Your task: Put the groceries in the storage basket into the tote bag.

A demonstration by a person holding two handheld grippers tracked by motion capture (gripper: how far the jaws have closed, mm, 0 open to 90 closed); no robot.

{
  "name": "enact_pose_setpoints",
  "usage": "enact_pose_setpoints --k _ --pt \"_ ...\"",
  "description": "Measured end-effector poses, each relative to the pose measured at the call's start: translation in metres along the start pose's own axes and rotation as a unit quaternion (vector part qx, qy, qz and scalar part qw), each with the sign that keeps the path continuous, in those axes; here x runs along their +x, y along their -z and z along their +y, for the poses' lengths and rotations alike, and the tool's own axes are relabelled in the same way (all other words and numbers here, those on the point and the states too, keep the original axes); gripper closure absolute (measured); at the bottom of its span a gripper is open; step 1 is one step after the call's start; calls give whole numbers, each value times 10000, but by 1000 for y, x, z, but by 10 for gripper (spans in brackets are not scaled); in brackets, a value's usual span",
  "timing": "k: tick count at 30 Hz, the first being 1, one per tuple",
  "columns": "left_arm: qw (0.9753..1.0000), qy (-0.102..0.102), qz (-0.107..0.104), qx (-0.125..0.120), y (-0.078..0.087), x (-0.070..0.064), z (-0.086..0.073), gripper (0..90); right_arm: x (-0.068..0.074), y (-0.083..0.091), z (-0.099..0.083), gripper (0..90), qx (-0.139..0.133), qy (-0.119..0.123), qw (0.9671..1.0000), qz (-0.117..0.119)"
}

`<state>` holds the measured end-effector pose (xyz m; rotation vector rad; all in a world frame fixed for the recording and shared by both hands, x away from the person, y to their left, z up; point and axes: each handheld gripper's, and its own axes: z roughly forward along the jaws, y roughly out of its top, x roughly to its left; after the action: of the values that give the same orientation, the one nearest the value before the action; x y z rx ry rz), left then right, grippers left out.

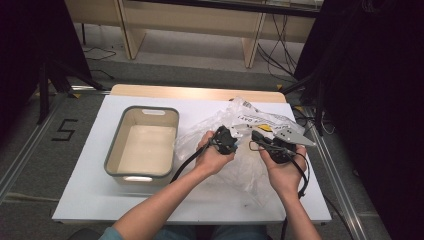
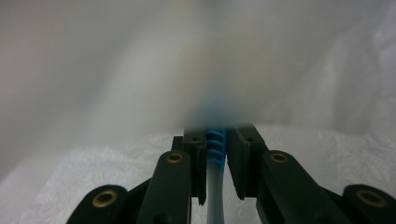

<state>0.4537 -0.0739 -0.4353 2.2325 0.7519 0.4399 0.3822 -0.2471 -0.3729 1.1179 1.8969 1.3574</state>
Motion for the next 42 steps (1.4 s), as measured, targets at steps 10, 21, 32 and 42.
enact_pose_setpoints --k 10,21,32,42 --pt "9983 -418 -42 -405 -9 -7 -5 695 0 0 0 900 8 5 10000 0" --pt "9983 -425 -177 -364 16 -18 -25 482 -2 2 -2 900 34 -5 10000 -25" --pt "9973 -436 -377 -464 67 -20 -62 479 1 4 -7 900 215 10 9997 61" --pt "9963 -172 -331 -780 109 -8 -82 476 1 11 -21 900 765 74 9967 262"
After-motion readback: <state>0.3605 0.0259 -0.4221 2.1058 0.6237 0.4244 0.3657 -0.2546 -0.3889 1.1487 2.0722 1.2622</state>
